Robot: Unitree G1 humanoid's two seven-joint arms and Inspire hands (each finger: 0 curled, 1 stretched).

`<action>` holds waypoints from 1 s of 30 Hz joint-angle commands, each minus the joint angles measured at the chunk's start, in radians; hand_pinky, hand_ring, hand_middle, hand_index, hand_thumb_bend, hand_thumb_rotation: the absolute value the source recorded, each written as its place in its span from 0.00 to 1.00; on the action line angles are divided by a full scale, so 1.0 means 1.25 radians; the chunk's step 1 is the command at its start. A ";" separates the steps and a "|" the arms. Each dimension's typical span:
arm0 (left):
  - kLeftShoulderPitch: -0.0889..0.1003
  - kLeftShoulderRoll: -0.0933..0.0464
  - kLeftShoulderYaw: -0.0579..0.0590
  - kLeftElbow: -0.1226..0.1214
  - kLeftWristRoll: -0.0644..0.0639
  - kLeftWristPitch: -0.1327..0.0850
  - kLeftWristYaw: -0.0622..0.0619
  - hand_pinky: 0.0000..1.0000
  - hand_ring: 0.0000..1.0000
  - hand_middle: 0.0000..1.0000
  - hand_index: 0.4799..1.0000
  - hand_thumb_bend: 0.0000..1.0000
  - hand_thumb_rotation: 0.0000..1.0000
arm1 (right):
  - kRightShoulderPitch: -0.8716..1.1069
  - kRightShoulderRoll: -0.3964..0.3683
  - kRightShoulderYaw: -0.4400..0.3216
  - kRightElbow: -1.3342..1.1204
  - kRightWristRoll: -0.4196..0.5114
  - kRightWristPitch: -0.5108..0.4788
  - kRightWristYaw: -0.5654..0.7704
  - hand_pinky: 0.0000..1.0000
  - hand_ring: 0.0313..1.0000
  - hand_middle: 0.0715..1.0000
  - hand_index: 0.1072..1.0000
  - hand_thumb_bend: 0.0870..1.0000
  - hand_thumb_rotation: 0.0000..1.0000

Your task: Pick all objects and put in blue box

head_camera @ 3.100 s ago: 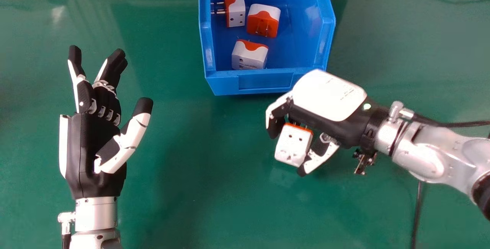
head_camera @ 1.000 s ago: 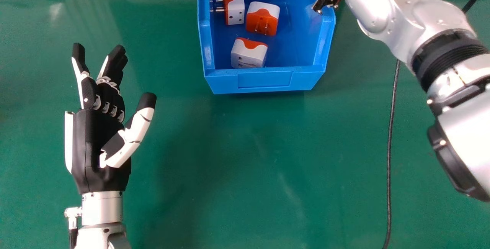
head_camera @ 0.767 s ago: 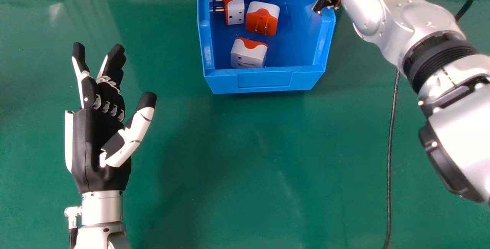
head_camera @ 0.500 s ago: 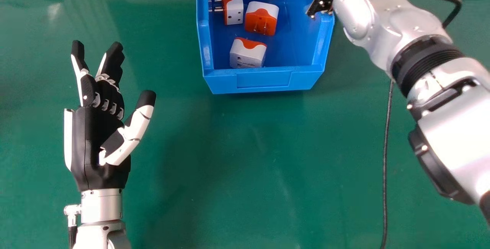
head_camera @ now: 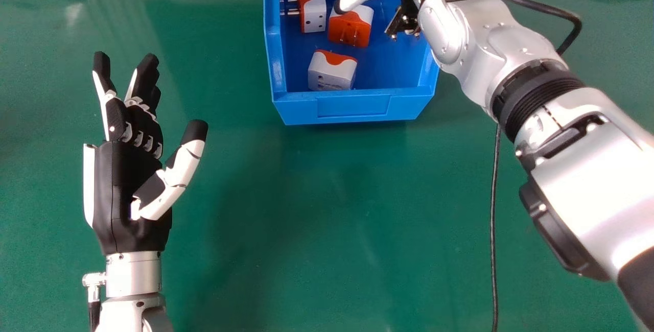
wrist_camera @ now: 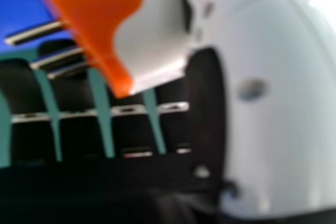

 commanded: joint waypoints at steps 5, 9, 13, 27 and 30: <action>-0.005 0.004 -0.012 -0.007 0.015 -0.013 0.006 1.00 0.98 0.94 0.02 0.48 0.10 | -0.032 -0.029 -0.016 -0.010 0.020 -0.007 0.064 0.39 0.41 0.47 0.58 0.66 0.09; -0.004 0.004 -0.012 -0.007 0.007 -0.010 -0.002 1.00 0.97 0.94 0.02 0.48 0.10 | -0.035 -0.032 -0.013 -0.011 0.017 -0.007 0.071 0.48 0.54 0.60 0.69 0.79 0.20; -0.007 0.004 -0.008 -0.005 0.000 -0.007 -0.007 1.00 0.97 0.94 0.02 0.48 0.10 | -0.041 -0.033 -0.013 -0.012 0.017 -0.003 0.084 0.55 0.64 0.68 0.77 0.86 0.29; -0.022 0.001 -0.008 0.018 0.006 -0.014 -0.005 1.00 0.97 0.94 0.02 0.48 0.10 | -0.040 -0.078 -0.055 -0.036 0.066 -0.081 0.089 0.66 0.81 0.85 0.90 0.98 0.47; -0.022 -0.006 -0.007 0.018 -0.001 -0.013 -0.012 1.00 0.97 0.94 0.02 0.48 0.10 | 0.007 -0.112 -0.078 -0.069 0.094 -0.189 0.045 0.68 0.82 0.86 0.91 0.98 0.48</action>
